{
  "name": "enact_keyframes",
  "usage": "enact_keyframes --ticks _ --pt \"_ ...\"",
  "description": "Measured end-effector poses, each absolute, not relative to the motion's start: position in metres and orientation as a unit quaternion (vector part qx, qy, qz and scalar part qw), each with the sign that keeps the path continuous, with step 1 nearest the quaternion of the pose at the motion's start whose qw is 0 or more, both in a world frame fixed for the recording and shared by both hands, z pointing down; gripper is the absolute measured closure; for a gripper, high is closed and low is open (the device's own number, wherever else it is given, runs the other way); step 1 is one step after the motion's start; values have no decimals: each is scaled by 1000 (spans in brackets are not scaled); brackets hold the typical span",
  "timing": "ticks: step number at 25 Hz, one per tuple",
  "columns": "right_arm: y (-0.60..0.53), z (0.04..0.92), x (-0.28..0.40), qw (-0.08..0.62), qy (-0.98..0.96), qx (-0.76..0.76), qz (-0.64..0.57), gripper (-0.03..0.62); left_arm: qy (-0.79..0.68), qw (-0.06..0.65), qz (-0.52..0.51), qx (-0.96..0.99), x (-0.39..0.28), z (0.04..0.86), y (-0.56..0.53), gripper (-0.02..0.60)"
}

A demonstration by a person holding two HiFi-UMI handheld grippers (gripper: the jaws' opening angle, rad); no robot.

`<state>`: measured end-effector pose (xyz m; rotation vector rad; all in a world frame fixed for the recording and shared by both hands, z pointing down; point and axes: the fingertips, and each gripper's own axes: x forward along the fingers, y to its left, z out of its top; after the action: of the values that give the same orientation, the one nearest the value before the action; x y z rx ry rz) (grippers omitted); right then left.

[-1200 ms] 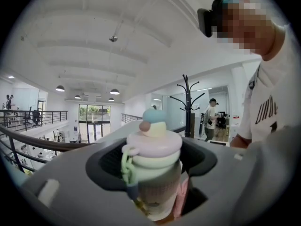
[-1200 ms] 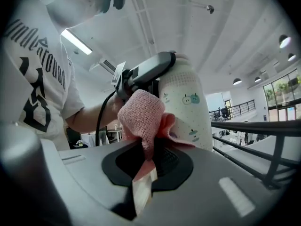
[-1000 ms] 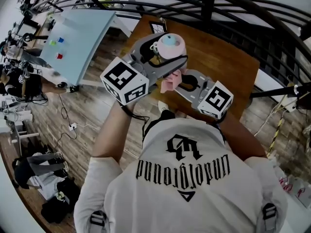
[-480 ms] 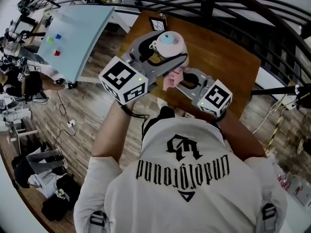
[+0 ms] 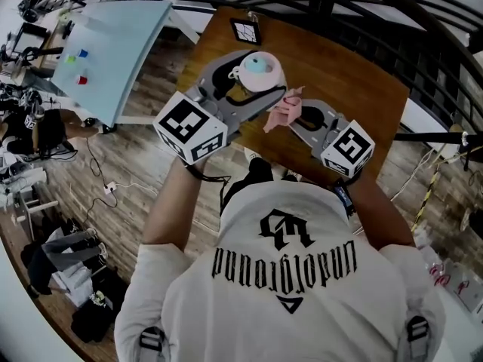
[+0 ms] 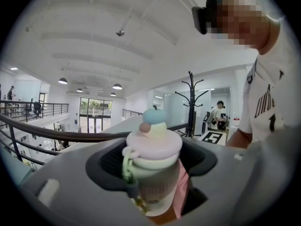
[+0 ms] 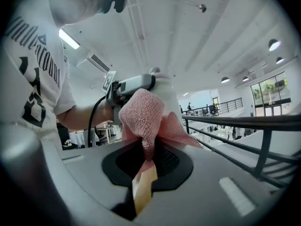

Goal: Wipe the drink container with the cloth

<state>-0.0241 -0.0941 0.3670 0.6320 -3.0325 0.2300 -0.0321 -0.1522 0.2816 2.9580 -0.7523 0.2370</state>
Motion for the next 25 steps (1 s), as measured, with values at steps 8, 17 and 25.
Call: enact_keyframes --ticks 8,17,25 --pt "-137 318 -30 6 -973 230 28 562 -237 66 72 967 -53 304 -174 199" --pt "-168 414 -57 64 -964 246 79 562 -243 69 59 966 -84 336 -206 199" --pt "-187 463 -43 87 -950 281 104 562 -254 67 57 963 -90 372 -221 199"
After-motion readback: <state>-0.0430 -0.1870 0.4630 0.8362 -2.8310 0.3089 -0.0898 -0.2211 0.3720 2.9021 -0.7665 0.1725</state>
